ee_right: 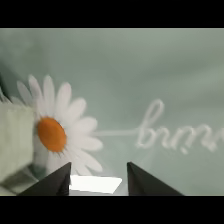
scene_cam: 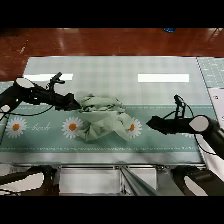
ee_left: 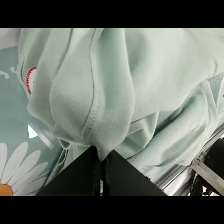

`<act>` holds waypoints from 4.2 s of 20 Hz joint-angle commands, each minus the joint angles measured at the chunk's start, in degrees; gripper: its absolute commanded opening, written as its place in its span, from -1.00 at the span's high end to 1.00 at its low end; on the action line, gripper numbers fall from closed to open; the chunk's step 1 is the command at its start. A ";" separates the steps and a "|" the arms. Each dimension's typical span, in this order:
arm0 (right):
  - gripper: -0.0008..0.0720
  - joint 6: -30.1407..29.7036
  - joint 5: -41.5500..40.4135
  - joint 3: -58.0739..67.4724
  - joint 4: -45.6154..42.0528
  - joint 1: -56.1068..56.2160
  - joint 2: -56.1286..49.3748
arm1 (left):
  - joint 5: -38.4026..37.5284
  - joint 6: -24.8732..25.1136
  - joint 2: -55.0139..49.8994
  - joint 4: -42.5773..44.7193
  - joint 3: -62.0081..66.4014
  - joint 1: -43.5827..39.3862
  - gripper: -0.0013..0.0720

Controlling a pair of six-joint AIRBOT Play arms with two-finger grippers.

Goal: Fold the shirts.

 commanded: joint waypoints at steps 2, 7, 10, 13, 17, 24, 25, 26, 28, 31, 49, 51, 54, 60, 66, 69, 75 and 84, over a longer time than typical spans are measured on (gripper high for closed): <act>-0.14 -11.89 -7.76 3.26 14.82 1.09 -11.67 | -1.81 -0.09 -0.24 0.63 0.98 -0.07 0.91; -0.14 -21.84 -2.80 13.42 20.61 1.07 -25.81 | -1.84 -0.09 -0.24 0.63 0.98 -0.07 0.91; -0.14 -22.08 -1.77 21.70 20.68 1.11 -30.86 | -1.84 -0.07 -0.24 0.63 0.98 -0.07 0.91; -0.14 -22.43 3.21 28.83 20.72 1.11 -36.39 | -1.81 -0.07 -0.24 0.61 0.98 -0.09 0.91; -0.14 -24.33 4.39 34.97 20.90 4.61 -41.68 | -1.75 -0.09 -0.24 0.61 0.98 -0.09 0.91; -0.14 -23.52 4.94 40.04 20.13 8.59 -46.62 | -1.75 -0.09 -0.24 0.61 0.98 -0.09 0.91; -0.14 -23.50 5.22 40.02 20.24 8.61 -47.04 | -1.75 -0.09 -0.24 0.59 0.98 -0.09 0.91; -0.14 -23.52 5.70 40.02 20.46 8.74 -47.39 | -1.75 -0.09 -0.24 0.59 0.98 -0.09 0.91; -0.09 -23.71 5.95 40.02 20.74 9.42 -47.60 | -1.75 -0.09 -0.24 0.59 0.98 -0.09 0.91; 0.92 -29.24 6.58 40.39 21.75 10.51 -47.58 | -1.75 -0.09 -0.24 0.59 1.11 -0.09 0.91; 0.92 -17.03 17.18 85.13 -9.75 4.44 -3.85 | -7.41 -4.39 15.85 -5.05 62.23 3.34 0.91; 0.92 -17.75 20.70 85.26 -7.72 4.44 -0.48 | -10.36 -5.09 18.84 -5.05 62.20 1.62 0.91; 0.92 -17.68 28.13 85.24 -5.97 4.44 2.05 | -17.29 -5.68 21.88 -4.85 61.09 -2.67 0.91; 0.92 -18.36 32.70 80.37 5.33 4.44 2.29 | -23.39 -8.11 29.53 3.63 47.95 -10.93 0.91; 0.92 -18.29 25.49 59.98 4.00 4.44 -0.52 | -15.04 -10.58 33.90 17.66 19.61 -11.30 0.91; 0.92 -21.11 17.20 50.90 10.08 4.44 -9.53 | 6.01 -10.60 31.71 17.68 1.68 -11.61 0.91; 0.92 -19.04 6.47 62.84 11.26 4.39 -35.80 | 29.86 -12.15 16.61 15.08 -4.07 -11.61 0.91; -0.13 -16.28 31.61 71.73 4.46 -7.54 -40.98 | 2.45 -12.11 1.40 20.74 8.41 1.66 -0.42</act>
